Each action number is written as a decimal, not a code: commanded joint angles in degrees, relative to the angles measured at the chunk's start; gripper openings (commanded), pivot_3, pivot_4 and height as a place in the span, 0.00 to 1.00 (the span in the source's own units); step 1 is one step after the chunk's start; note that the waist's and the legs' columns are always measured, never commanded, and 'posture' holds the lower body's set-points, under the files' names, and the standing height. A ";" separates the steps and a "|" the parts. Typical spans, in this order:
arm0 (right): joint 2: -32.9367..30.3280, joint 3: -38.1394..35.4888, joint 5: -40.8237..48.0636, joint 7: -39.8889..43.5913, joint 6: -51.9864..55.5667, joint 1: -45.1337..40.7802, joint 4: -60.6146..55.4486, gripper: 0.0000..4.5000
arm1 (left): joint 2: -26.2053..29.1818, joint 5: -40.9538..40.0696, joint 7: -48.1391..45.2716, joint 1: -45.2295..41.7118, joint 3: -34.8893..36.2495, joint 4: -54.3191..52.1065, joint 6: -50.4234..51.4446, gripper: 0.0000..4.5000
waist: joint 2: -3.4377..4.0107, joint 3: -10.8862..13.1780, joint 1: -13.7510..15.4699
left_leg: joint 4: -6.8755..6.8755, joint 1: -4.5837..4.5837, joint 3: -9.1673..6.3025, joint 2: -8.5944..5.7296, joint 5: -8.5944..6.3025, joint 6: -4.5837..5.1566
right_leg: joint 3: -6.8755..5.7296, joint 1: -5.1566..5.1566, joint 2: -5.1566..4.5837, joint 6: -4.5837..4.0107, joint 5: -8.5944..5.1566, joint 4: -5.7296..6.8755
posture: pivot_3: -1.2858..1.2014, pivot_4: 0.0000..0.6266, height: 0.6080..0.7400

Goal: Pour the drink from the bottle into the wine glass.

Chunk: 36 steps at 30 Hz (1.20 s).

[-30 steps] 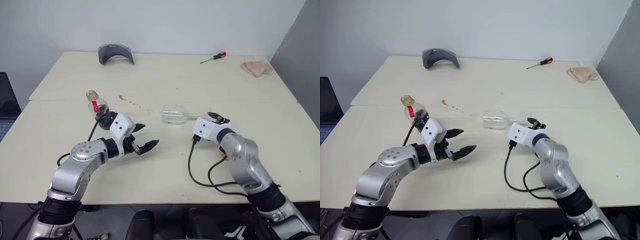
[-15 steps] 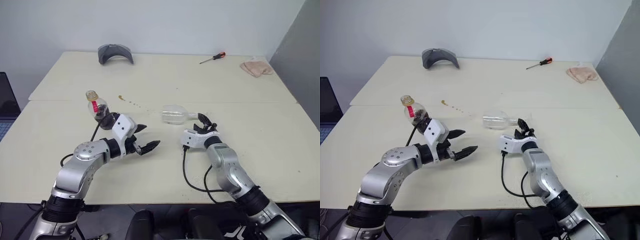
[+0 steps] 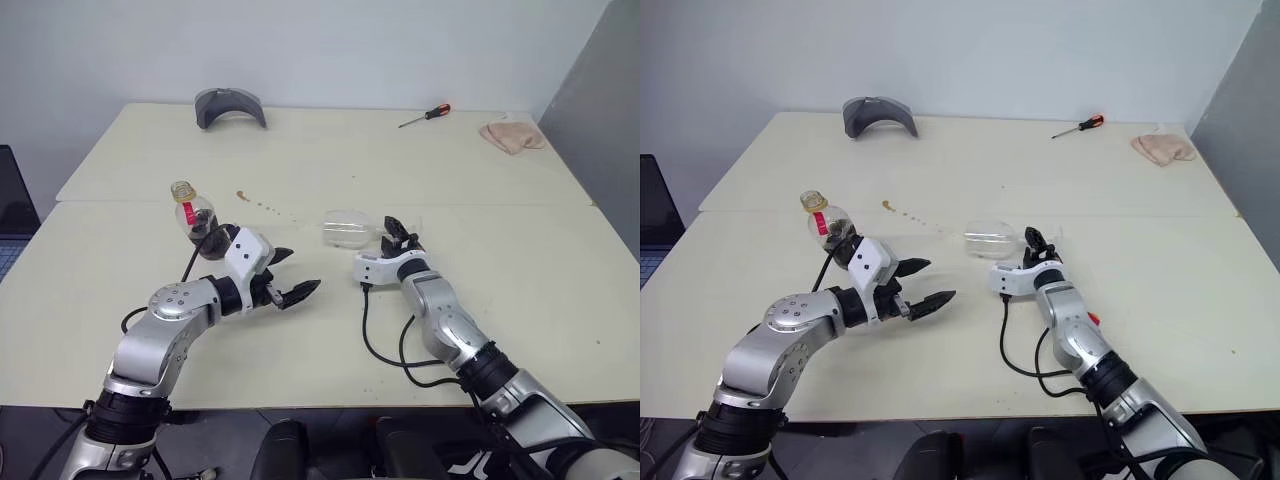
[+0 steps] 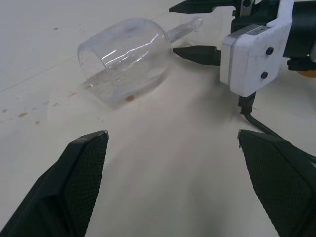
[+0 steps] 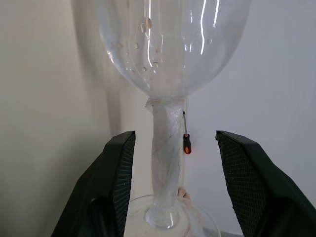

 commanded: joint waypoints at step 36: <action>14.77 -30.25 57.52 19.45 -6.92 4.32 -9.81 0.03 | 1.12 -2.21 1.46 2.75 7.74 -3.44 1.53 1.00 | -0.01 -0.01 -0.19 | -0.03 0.03 -0.03 0.07 -0.06 0.10 | 0.01 0.02 0.06 -0.02 0.01 0.03 | 0.52 0.24 1.00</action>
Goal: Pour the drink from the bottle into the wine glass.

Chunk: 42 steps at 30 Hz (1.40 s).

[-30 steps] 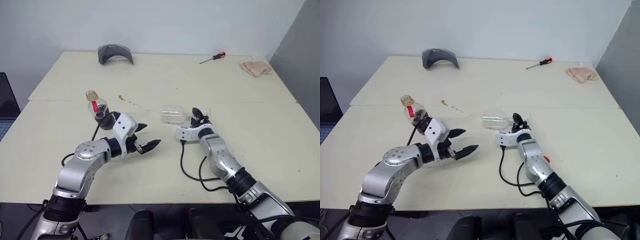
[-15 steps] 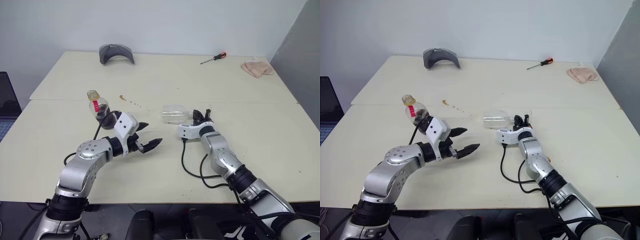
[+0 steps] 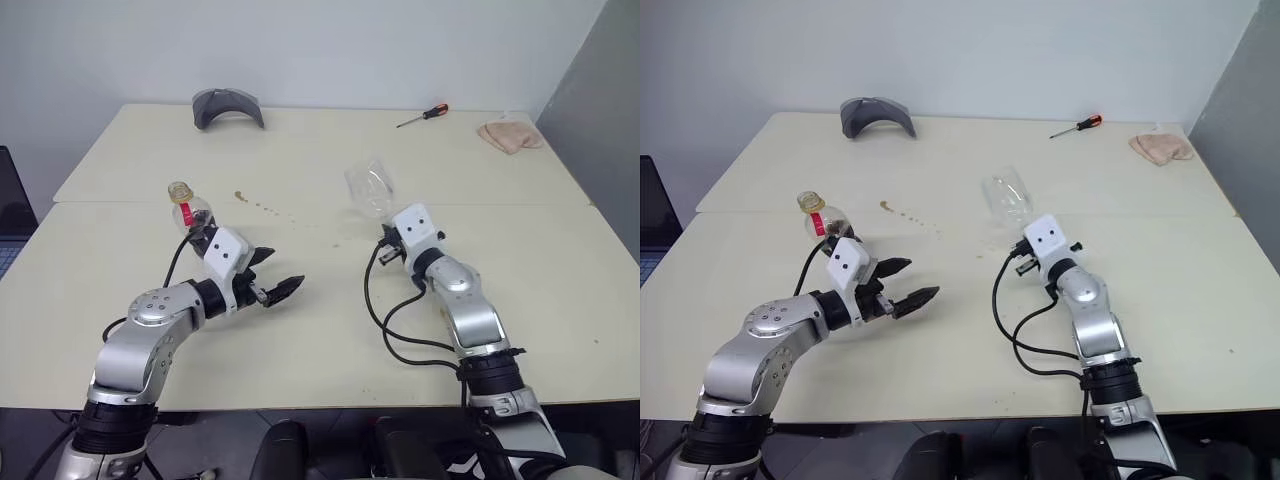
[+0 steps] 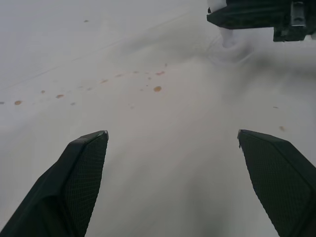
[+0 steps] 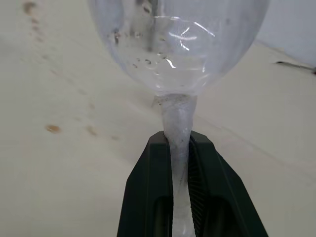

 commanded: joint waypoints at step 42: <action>4.35 3.68 12.30 4.38 -26.22 1.79 15.83 0.03 | 10.83 -15.14 -4.63 -3.88 8.92 -8.01 10.45 1.00 | 0.01 0.01 0.15 | 0.01 0.00 0.00 -0.02 0.01 -0.02 | -0.01 0.01 -0.08 -0.01 0.00 0.01 | 0.52 0.24 1.00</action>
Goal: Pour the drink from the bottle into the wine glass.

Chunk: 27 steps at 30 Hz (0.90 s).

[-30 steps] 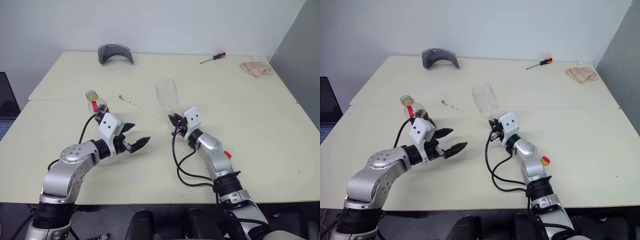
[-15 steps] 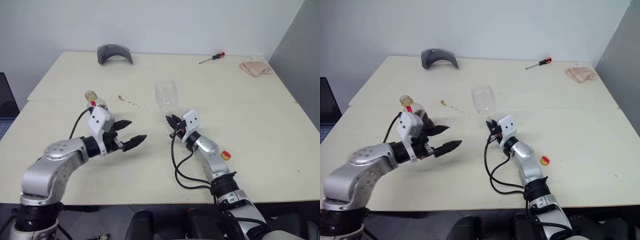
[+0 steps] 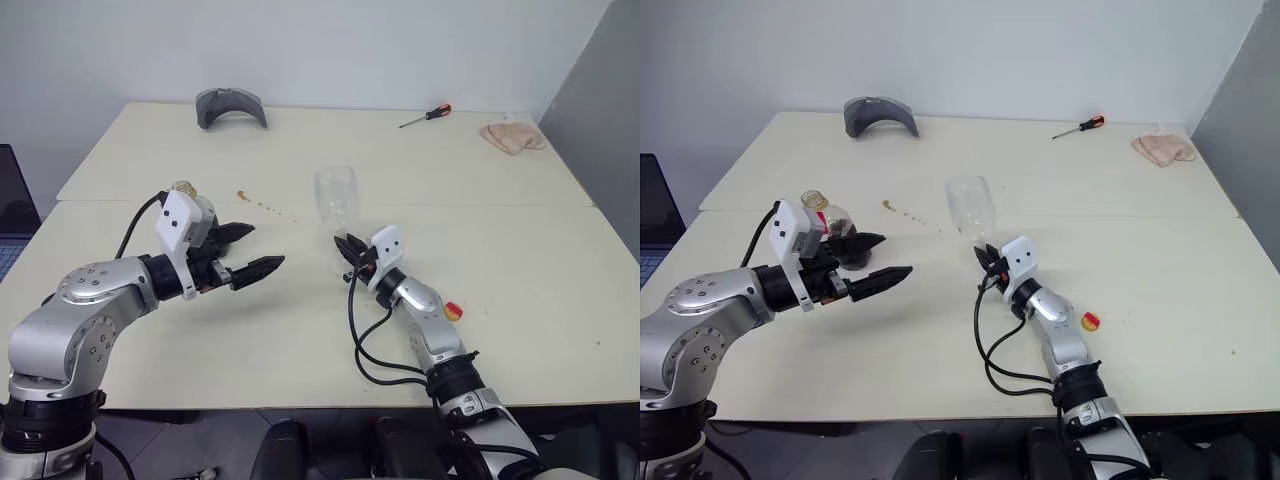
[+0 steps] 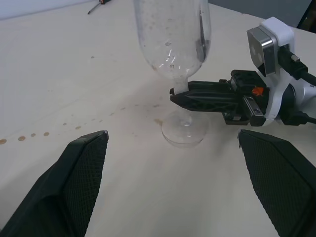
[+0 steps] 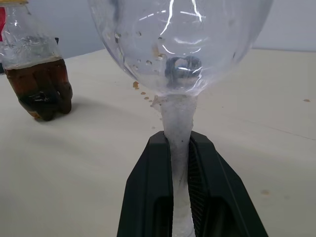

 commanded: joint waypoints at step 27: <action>-5.11 3.93 -1.92 0.00 2.21 4.06 -3.97 1.00 | 0.54 1.54 -3.31 0.49 -3.21 -3.24 -5.64 1.00 | 0.00 0.00 0.04 | 0.00 0.01 0.00 0.00 0.00 0.00 | 0.01 0.00 0.01 0.00 0.00 0.00 | 0.52 0.24 1.00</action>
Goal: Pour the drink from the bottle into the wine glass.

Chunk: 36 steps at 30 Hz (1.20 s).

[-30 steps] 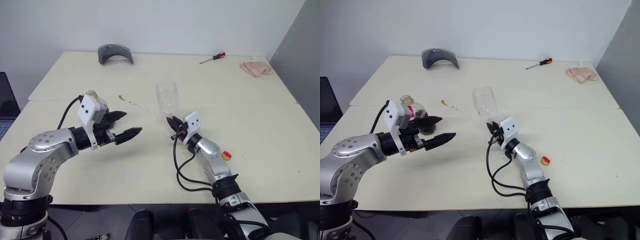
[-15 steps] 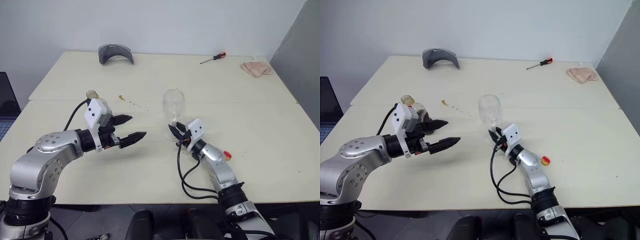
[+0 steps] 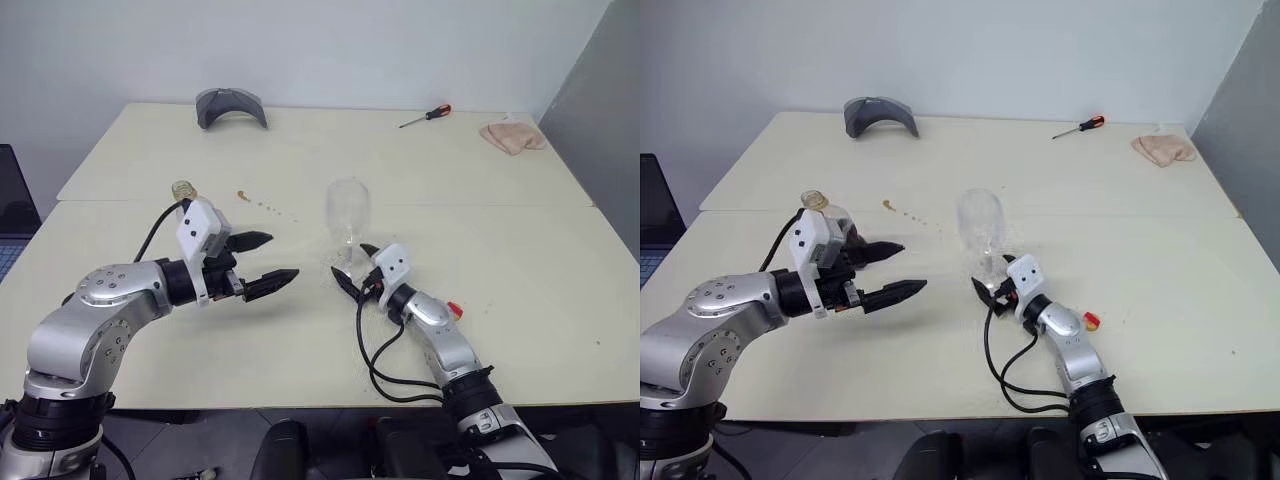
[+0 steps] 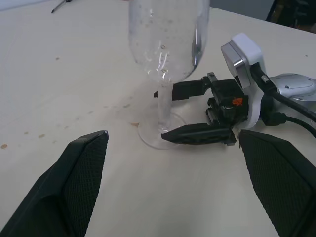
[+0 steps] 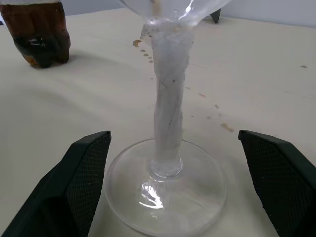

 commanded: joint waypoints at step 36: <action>-25.40 -2.58 22.71 14.85 37.83 13.32 -54.68 1.00 | -17.38 22.99 32.73 8.30 7.58 9.36 -19.32 1.00 | -0.18 -0.10 1.25 | 0.02 0.00 -0.04 -0.05 -0.03 0.04 | -0.05 0.06 -0.03 0.02 -0.01 -0.07 | 0.52 0.24 1.00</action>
